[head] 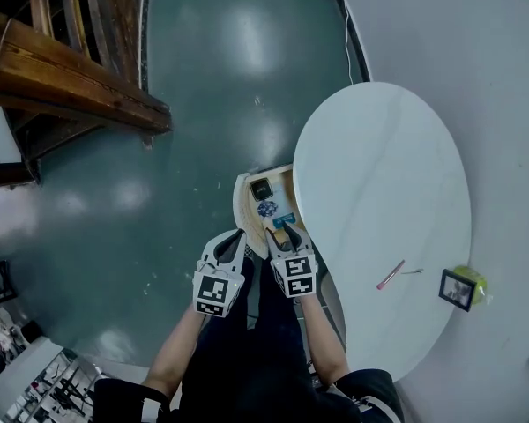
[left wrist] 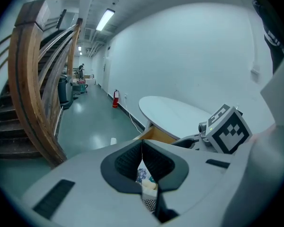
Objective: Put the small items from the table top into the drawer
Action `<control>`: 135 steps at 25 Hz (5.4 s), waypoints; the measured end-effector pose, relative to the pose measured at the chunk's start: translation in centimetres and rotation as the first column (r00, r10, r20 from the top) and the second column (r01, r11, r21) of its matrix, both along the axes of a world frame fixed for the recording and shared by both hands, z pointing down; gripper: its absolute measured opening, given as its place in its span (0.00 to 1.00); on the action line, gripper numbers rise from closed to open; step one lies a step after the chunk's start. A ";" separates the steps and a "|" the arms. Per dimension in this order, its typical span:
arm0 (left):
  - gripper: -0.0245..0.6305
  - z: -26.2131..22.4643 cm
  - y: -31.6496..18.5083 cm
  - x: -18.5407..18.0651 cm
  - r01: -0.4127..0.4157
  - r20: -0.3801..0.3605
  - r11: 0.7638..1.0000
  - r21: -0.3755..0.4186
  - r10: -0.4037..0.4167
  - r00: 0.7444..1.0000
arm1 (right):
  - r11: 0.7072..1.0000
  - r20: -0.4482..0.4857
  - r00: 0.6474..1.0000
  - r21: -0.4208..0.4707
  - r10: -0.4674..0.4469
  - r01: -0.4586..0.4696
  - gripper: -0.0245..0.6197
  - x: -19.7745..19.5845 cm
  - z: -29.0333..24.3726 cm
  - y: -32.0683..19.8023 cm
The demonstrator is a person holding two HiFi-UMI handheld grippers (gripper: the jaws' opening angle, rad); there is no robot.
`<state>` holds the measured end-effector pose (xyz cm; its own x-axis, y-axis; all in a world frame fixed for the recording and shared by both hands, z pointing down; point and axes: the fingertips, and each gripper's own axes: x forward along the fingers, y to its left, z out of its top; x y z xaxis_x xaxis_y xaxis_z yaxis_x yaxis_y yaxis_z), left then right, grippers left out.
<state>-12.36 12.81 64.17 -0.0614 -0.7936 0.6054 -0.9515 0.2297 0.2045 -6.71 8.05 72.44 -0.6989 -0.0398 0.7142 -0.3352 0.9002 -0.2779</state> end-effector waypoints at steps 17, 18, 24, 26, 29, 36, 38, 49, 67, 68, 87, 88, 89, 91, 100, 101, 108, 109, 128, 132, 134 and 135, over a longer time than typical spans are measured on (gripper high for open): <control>0.07 -11.8 -0.6 -1.3 -0.023 0.115 0.987 0.160 0.005 0.993 | 0.973 0.215 0.976 0.211 0.046 -0.093 0.10 -2.6 -16.0 -3.6; 0.07 -12.5 -0.6 -1.4 -0.029 0.125 0.986 0.167 0.008 0.992 | 0.970 0.231 0.972 0.219 0.048 -0.100 0.10 -2.7 -17.0 -3.7; 0.07 -18.5 -0.3 -2.8 -0.047 0.196 0.971 0.233 0.000 0.981 | 0.945 0.318 0.947 0.294 0.045 -0.144 0.10 -3.1 -24.0 -4.1; 0.07 -20.4 -0.2 -2.9 -0.053 0.214 0.964 0.262 -0.005 0.977 | 0.935 0.346 0.937 0.316 0.045 -0.162 0.10 -2.7 -26.1 -4.2; 0.07 -22.0 0.3 -2.4 -0.074 0.232 0.956 0.285 0.007 0.973 | 0.919 0.382 0.923 0.348 0.044 -0.188 0.10 -1.9 -29.1 -3.9; 0.07 -25.4 0.7 -2.1 -0.119 0.282 0.931 0.346 0.018 0.959 | 0.890 0.433 0.899 0.381 0.069 -0.251 0.10 0.1 -32.6 -2.9; 0.07 -26.2 0.6 -1.9 -0.130 0.294 0.925 0.356 0.022 0.956 | 0.887 0.440 0.894 0.377 0.081 -0.266 0.10 0.8 -32.6 -2.7; 0.07 -27.0 -0.5 -0.9 -0.187 0.313 0.911 0.367 0.069 0.947 | 0.871 0.448 0.886 0.378 0.124 -0.313 0.10 2.1 -33.1 -3.1; 0.07 -24.5 -6.2 13.3 -0.519 0.257 0.782 0.346 0.453 0.854 | 0.686 0.376 0.775 0.368 0.508 -0.628 0.10 19.3 -29.7 -5.3; 0.07 -24.3 -6.6 14.4 -0.541 0.255 0.767 0.345 0.478 0.840 | 0.667 0.372 0.760 0.367 0.533 -0.648 0.10 20.6 -29.5 -5.2; 0.07 -17.4 -14.3 32.0 -0.768 0.161 0.590 0.247 0.757 0.633 | 0.482 0.233 0.549 0.289 0.802 -0.827 0.10 39.1 -21.7 -8.9; 0.07 -16.5 -14.7 32.6 -0.769 0.151 0.594 0.236 0.759 0.633 | 0.492 0.222 0.554 0.280 0.802 -0.824 0.10 39.4 -20.7 -9.4; 0.07 -15.6 -15.1 33.1 -0.769 0.142 0.598 0.225 0.761 0.633 | 0.502 0.212 0.560 0.273 0.801 -0.821 0.10 39.6 -19.6 -9.9; 0.07 -13.5 -16.0 33.9 -0.770 0.129 0.605 0.203 0.763 0.634 | 0.522 0.189 0.574 0.264 0.797 -0.811 0.10 40.0 -17.3 -11.1; 0.07 -7.0 -17.2 35.1 -0.763 0.071 0.637 0.107 0.761 0.645 | 0.568 0.105 0.587 0.166 0.803 -0.806 0.10 40.8 -9.5 -12.0; 0.07 -6.5 -17.2 35.1 -0.762 0.067 0.640 0.099 0.760 0.647 | 0.573 0.099 0.590 0.159 0.801 -0.804 0.10 40.7 -9.0 -12.0; 0.07 -4.8 -17.0 35.6 -0.752 0.049 0.654 0.078 0.751 0.658 | 0.591 0.062 0.600 0.118 0.798 -0.798 0.10 40.6 -6.4 -12.1; 0.07 -4.8 -17.0 35.5 -0.749 0.048 0.658 0.077 0.748 0.662 | 0.593 0.056 0.603 0.127 0.796 -0.795 0.10 40.5 -6.3 -12.3; 0.07 -4.9 -16.7 33.9 -0.710 0.050 0.700 0.075 0.709 0.704 | 0.646 -0.080 0.644 0.191 0.760 -0.739 0.14 39.8 -4.3 -13.1; 0.07 -5.3 -16.5 33.4 -0.701 0.053 0.708 0.083 0.699 0.713 | 0.648 -0.051 0.653 0.201 0.756 -0.734 0.14 39.4 -5.3 -13.4; 0.07 -5.6 -16.4 33.0 -0.693 0.058 0.715 0.089 0.691 0.721 | 0.653 -0.031 0.661 0.200 0.750 -0.731 0.14 38.9 -6.1 -13.5; 0.07 -5.8 -16.3 32.8 -0.689 0.061 0.719 0.092 0.686 0.725 | 0.655 -0.020 0.666 0.201 0.746 -0.728 0.14 38.5 -6.7 -13.6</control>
<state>20.44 -3.51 58.36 0.5139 -0.6788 0.5245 -0.8439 -0.5100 0.1668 31.84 -5.52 65.76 -0.3200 -0.6322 0.7056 -0.9240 0.3730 -0.0847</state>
